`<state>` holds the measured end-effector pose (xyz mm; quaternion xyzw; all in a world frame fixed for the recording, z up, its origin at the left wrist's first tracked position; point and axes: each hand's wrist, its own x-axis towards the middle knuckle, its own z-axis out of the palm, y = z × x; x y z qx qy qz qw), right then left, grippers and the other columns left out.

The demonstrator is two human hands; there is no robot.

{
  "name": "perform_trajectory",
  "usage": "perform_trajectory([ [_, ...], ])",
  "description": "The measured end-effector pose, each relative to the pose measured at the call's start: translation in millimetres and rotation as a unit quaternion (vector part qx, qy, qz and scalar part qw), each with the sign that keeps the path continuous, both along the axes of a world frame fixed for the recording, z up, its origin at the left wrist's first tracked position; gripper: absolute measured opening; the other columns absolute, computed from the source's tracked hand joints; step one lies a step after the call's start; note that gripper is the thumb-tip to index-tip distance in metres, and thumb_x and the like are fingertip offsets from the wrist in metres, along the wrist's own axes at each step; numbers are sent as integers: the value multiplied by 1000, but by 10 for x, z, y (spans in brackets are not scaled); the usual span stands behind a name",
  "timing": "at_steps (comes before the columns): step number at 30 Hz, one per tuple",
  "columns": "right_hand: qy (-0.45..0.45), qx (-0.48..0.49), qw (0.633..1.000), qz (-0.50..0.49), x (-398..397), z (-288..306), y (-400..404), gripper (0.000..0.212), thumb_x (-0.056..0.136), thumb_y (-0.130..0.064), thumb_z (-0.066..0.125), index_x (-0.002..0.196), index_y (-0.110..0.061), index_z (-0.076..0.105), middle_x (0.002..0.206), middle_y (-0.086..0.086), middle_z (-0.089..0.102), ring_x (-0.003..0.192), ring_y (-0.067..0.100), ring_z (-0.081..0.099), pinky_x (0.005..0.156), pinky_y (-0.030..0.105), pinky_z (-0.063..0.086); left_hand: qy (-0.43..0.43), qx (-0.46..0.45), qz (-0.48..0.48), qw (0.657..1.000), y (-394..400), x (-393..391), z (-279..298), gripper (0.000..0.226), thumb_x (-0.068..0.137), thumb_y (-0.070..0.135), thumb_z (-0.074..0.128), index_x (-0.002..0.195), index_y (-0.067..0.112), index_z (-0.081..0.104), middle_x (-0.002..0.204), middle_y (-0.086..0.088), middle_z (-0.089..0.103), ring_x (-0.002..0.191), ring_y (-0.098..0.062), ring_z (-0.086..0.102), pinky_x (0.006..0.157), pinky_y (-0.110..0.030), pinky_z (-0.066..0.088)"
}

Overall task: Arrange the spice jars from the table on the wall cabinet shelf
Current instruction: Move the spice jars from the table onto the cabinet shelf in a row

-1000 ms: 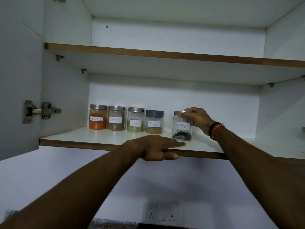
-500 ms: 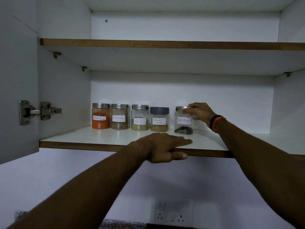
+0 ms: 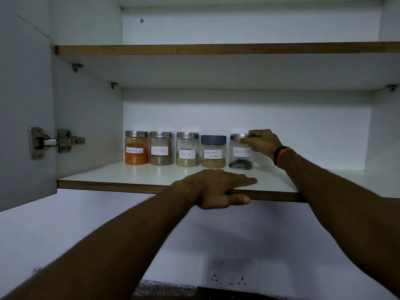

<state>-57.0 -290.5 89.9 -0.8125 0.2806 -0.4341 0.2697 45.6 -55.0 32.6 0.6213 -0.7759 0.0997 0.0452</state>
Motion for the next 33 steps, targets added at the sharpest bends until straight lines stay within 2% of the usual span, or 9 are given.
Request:
perform_trajectory([
  [7, 9, 10, 1000, -18, 42, 13, 4, 41, 83, -35, 80, 107, -2, 71, 110, 17, 72, 108, 36, 67, 99, 52, 55, -6, 0, 5, 1000, 7, -20, 7, 60, 102, 53, 37, 157, 37, 19, 162, 1, 31, 145, -25, 36, 119, -45, 28],
  [12, 59, -50, 994, -75, 26, -43, 84, 56, 90, -50, 69, 122, -6, 64, 124, 16, 67, 116, 35, 61, 93, 37, 48, -7, -2, 3, 1000, 5, -18, 9, 60, 102, 53, 38, 157, 36, 21, 160, 0, 35, 141, -24, 42, 116, -43, 30],
  [14, 78, -48, 991, -94, -17, -58, 139, 75, 92, -55, 64, 147, -6, 46, 149, 18, 51, 135, 35, 49, 110, 41, 41, -8, -6, 4, 1000, -6, 2, 18, 60, 102, 54, 38, 157, 37, 21, 160, 0, 36, 140, -23, 42, 117, -42, 31],
  [16, 62, -37, 992, -101, -109, -64, 214, 83, 95, -55, 60, 156, -7, 32, 160, 15, 39, 145, 34, 39, 121, 44, 31, -9, -8, 5, 1000, -10, 11, 15, 60, 101, 55, 38, 157, 37, 22, 159, -1, 38, 140, -24, 42, 117, -43, 32],
  [19, 12, -32, 994, -103, -320, -108, 404, 77, 96, -53, 59, 150, -1, 42, 154, 18, 46, 140, 36, 46, 118, 45, 36, -10, -10, 8, 1000, -7, 2, 0, 60, 101, 57, 38, 156, 40, 22, 160, -2, 37, 141, -25, 40, 117, -43, 30],
  [23, -117, 59, 990, -45, -628, -269, 791, 67, 91, -37, 70, 127, 16, 50, 137, 33, 53, 124, 47, 54, 105, 58, 47, -13, -21, 9, 1000, -2, 3, 0, 59, 100, 59, 37, 155, 43, 23, 161, -2, 34, 143, -26, 37, 115, -39, 27],
  [25, -177, 90, 980, -18, -651, -257, 958, 40, 90, -27, 73, 108, 8, 67, 124, 26, 65, 117, 39, 63, 99, 50, 55, -19, -42, 24, 999, -36, 118, 80, 58, 100, 58, 38, 154, 43, 25, 160, -3, 35, 143, -26, 36, 115, -38, 27],
  [27, -211, 98, 972, -21, -855, -387, 1227, 10, 89, -22, 74, 91, -12, 74, 108, 12, 74, 107, 28, 70, 94, 41, 60, -19, -51, 28, 998, -15, 65, 42, 57, 100, 57, 39, 154, 43, 26, 160, -4, 36, 143, -27, 36, 115, -37, 27],
  [33, -238, -5, 969, -59, -1244, -1140, 1972, 12, 89, -11, 69, 97, -9, 78, 96, 3, 77, 96, 19, 72, 89, 43, 60, -40, -116, 65, 990, 92, -127, -150, 52, 102, 54, 38, 151, 40, 33, 143, -16, 52, 131, -36, 48, 104, -45, 38],
])
